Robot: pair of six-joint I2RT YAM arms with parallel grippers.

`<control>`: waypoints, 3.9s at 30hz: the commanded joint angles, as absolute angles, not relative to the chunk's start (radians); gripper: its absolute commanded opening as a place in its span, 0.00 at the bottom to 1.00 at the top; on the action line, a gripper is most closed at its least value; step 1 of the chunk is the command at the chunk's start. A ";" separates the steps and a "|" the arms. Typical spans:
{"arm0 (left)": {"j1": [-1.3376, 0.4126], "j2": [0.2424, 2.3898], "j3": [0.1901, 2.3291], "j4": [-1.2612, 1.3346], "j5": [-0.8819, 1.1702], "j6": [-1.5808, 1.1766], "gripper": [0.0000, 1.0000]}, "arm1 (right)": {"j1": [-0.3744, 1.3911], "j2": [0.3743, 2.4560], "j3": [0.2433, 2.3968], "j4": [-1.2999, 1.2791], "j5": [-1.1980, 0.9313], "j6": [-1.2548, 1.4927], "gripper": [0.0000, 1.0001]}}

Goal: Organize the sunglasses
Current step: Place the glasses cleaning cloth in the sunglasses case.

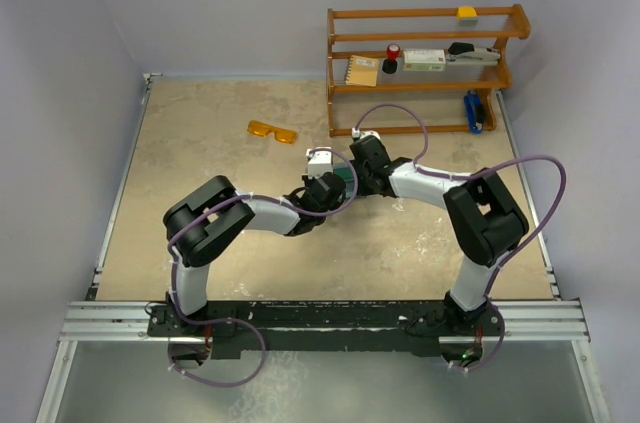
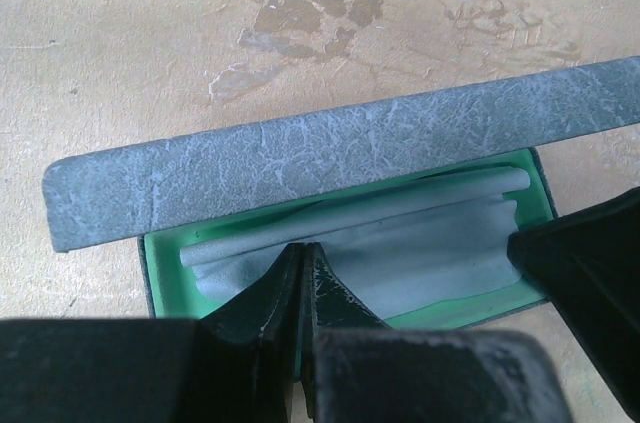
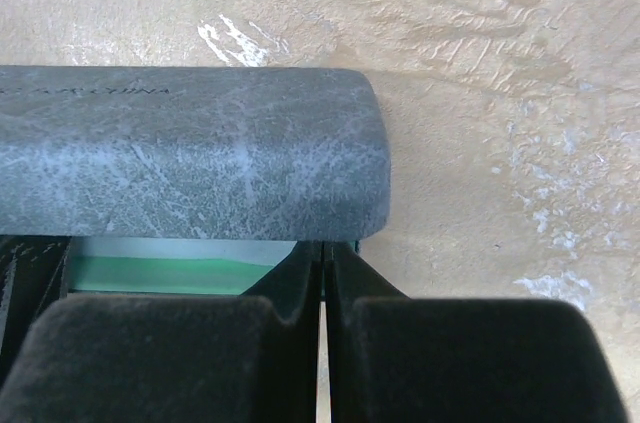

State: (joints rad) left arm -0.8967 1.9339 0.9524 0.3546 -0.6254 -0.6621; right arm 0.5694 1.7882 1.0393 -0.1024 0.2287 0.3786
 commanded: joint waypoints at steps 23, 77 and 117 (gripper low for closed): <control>-0.885 1.940 0.971 0.327 -0.603 -0.669 0.00 | 0.567 1.788 1.108 -0.037 0.046 0.350 0.00; -0.860 1.730 0.890 0.093 -0.676 -0.615 0.00 | 0.568 1.840 1.090 -0.069 0.081 0.369 0.00; -0.860 1.914 1.049 0.182 -0.555 -0.561 0.00 | 0.567 1.864 1.103 -0.087 0.112 0.373 0.00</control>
State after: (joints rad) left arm -0.8642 1.8912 0.9977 0.1558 -0.5705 -0.5804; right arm 0.5709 1.8339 1.0828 -0.0525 0.0860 0.3737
